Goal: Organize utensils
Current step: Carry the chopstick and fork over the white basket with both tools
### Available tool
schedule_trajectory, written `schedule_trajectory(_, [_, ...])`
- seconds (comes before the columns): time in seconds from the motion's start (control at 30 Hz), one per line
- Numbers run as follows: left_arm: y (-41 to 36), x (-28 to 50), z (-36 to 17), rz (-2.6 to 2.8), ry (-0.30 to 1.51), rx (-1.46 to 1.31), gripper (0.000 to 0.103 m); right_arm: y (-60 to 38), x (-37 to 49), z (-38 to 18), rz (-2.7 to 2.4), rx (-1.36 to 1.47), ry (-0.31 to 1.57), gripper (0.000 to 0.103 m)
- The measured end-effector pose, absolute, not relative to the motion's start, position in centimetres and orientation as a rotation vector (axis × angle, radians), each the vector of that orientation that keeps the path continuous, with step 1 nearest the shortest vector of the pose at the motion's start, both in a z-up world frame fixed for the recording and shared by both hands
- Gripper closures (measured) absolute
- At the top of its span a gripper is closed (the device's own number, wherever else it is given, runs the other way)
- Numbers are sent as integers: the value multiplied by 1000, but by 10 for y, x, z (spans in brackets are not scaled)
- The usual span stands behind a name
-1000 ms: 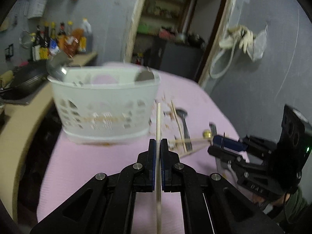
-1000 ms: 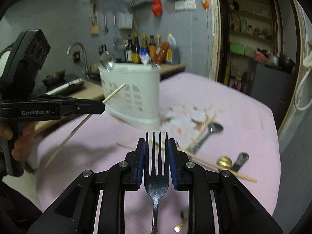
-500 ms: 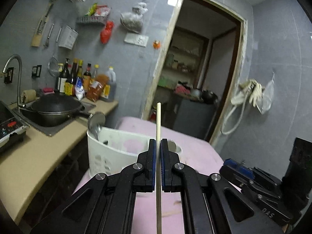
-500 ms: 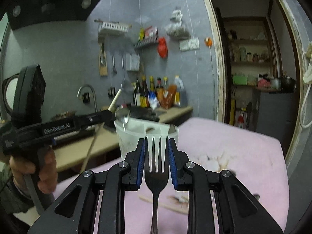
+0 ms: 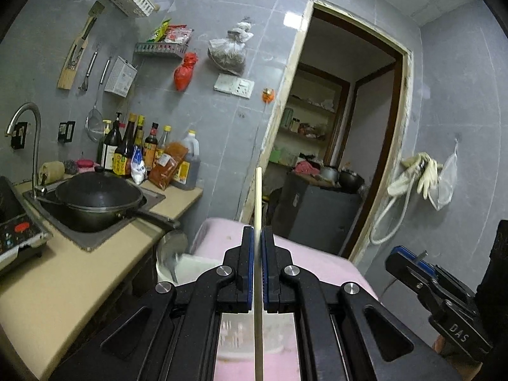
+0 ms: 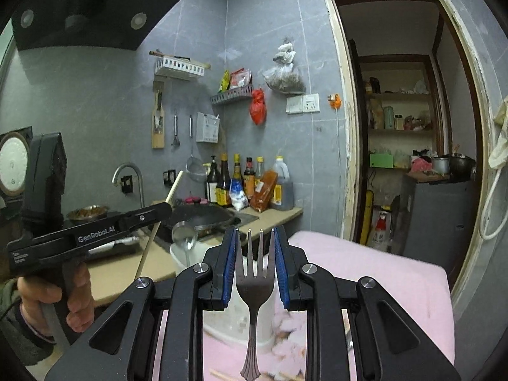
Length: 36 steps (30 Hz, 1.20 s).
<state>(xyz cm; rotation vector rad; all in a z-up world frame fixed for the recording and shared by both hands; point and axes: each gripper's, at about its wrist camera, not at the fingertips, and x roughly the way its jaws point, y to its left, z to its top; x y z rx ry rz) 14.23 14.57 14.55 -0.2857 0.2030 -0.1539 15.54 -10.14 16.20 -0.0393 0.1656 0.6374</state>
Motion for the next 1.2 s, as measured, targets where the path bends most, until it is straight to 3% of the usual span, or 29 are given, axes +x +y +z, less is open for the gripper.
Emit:
schedule_trajectory(0.4, [200,198,171,-30,50,-379,101,-70,205,220,669,3,41,83])
schedule_trajectory(0.8, [200,222,123,71,-33,-333,101,-45,249,153,662,-31,152,83])
schedule_trajectory(1.2, [175,206,87,30,24,-231,100,-43,257,108,669,-33,268,82])
